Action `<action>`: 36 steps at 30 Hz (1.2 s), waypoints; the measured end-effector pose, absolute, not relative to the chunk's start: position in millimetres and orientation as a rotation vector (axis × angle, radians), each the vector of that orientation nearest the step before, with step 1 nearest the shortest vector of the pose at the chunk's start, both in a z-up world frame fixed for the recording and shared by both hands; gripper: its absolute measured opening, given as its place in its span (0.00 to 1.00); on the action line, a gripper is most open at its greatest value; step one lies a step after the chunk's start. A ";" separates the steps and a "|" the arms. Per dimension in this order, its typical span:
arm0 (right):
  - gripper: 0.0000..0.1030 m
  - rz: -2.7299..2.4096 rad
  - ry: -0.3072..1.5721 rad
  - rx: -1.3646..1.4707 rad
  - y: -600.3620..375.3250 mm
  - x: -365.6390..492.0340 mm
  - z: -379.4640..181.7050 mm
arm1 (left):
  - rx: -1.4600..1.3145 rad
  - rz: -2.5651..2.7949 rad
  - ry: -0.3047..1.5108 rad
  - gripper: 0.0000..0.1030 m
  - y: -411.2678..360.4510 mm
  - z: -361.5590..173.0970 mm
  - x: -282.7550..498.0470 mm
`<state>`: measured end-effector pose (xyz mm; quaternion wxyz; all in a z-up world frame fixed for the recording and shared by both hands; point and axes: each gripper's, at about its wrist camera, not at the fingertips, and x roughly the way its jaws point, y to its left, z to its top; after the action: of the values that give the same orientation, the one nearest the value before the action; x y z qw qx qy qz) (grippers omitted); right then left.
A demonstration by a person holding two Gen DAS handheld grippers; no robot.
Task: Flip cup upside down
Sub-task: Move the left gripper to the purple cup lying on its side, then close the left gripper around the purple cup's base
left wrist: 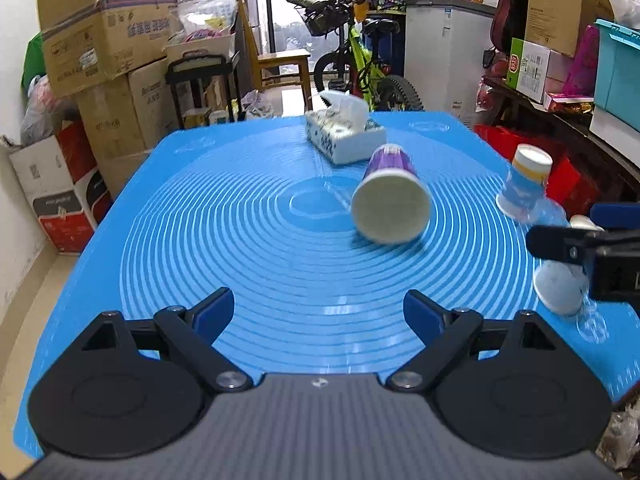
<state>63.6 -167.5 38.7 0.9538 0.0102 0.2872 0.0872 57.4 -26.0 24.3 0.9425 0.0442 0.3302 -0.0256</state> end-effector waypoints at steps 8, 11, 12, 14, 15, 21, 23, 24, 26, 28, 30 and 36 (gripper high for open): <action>0.90 0.134 0.605 0.049 -191.5 131.7 53.6 | 0.092 -0.128 0.708 0.89 -48.8 24.0 129.3; 0.90 0.106 0.616 0.053 -198.9 151.2 54.1 | 0.094 -0.149 0.723 0.89 -60.6 21.3 154.7; 0.90 0.100 0.617 0.057 -201.6 156.0 53.8 | 0.095 -0.154 0.727 0.89 -64.7 19.9 162.4; 0.90 0.092 0.622 0.067 -206.2 165.3 52.6 | 0.085 -0.169 0.738 0.89 -70.6 17.3 173.2; 0.90 0.088 0.625 0.067 -207.6 168.6 51.4 | 0.076 -0.178 0.745 0.89 -73.0 16.0 178.9; 0.90 0.071 0.650 0.073 -215.8 186.3 39.8 | 0.056 -0.200 0.822 0.89 -89.2 -0.7 217.8; 0.90 0.071 0.659 0.075 -215.5 189.0 35.9 | 0.056 -0.190 0.854 0.89 -93.0 -8.9 230.4; 0.90 0.072 0.665 0.073 -213.5 190.0 34.6 | 0.056 -0.182 0.872 0.88 -94.2 -13.4 236.5; 0.90 0.076 0.672 0.065 -211.7 191.5 31.5 | 0.039 -0.164 0.902 0.83 -93.5 -18.4 242.5; 0.90 0.082 0.676 0.062 -210.5 192.1 29.9 | 0.010 -0.154 0.923 0.73 -90.3 -21.5 245.0; 0.90 0.085 0.680 0.062 -208.5 192.6 28.1 | 0.003 -0.155 0.925 0.73 -89.7 -19.9 246.5; 0.90 0.091 0.685 0.064 -204.8 188.8 26.0 | 0.030 -0.166 0.924 0.72 -86.2 -10.9 238.4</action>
<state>188.8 -204.8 26.0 0.9403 0.0316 0.3358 0.0444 238.4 -86.2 -10.9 0.8918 0.0145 0.4451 -0.0801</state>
